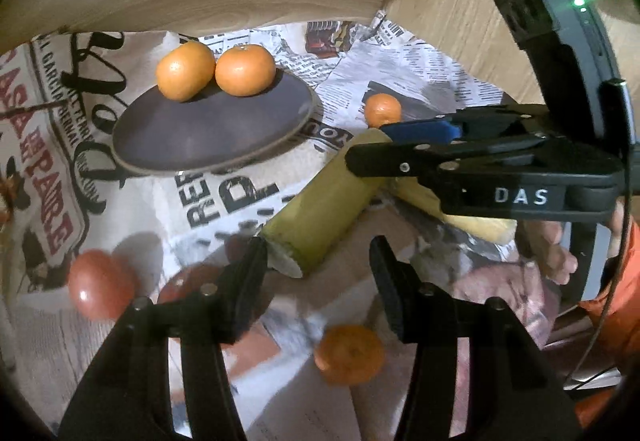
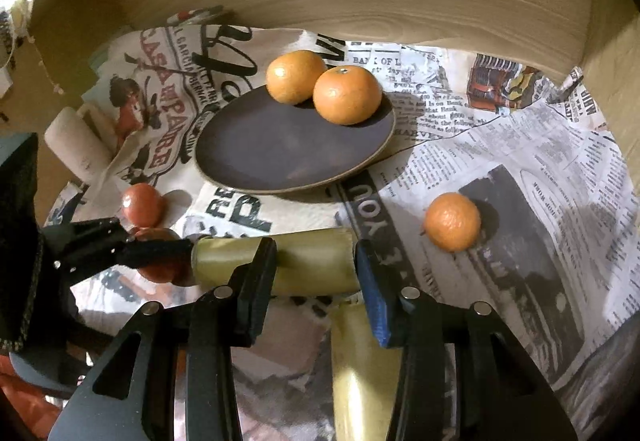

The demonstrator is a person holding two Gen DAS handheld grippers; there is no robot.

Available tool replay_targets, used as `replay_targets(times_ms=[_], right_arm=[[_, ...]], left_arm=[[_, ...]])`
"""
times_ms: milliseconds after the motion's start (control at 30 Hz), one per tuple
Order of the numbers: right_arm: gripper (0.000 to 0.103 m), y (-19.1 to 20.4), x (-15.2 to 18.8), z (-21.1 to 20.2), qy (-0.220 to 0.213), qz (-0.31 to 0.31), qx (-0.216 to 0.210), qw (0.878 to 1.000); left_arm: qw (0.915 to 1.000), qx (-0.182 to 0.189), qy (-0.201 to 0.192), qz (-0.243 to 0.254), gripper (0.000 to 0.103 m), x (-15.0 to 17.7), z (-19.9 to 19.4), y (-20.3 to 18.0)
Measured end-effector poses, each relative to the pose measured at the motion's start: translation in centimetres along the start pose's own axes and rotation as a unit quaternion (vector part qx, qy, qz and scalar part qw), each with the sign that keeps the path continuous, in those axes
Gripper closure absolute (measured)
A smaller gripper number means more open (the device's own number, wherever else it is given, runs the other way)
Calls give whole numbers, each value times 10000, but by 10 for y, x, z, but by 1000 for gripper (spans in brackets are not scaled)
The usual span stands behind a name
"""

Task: Organize fruits
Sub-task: 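Lower the left tool onto the other corn cob while the right tool holds its cob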

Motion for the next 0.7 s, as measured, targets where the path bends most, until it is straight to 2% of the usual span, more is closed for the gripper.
replay_targets(times_ms=[133,200,233,333,400,467,567,600,700], right_arm=[[64,12,6,-2,1,-131,-80,9999],[63,22,10,-1,19,-248,-189,9995],[64,27,11,0,52,-289,-300,9991],[64,47,16,6,121,-531,-452,9975],[64,56,18,8,106,-648,-472,9967],[64,54,16,7,119,-520,-552,9970],[64,45,13,-6,-18,-353,-578,9977],[64,43,12,-11,-86,-336,-539,9979],[63,29,8,-30,-296,-285,-302,9987]], left_arm=[[9999,-91,-116,11,51,5,-18,-4],[9999,144,-84,-27,59,10,-26,-10],[9999,127,-61,-15,61,11,-29,-11],[9991,-279,-214,239,61,10,-37,-10],[9992,-297,-212,139,61,9,-41,-3],[9985,-456,-256,140,61,6,-42,4],[9984,-472,-286,108,61,0,-38,15],[9983,-477,-283,155,59,-2,-36,17],[9979,-474,-240,376,37,-5,-24,19]])
Point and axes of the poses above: each gripper's, at about its wrist camera, not at the fingertips, and z roughly the way its jaws point, y to its left, x to its underside, the point moved 5 cm from there along z, roughly the way its jaws point, and after that the axes turned 14 degrees about -y, right-handed, at the moved point
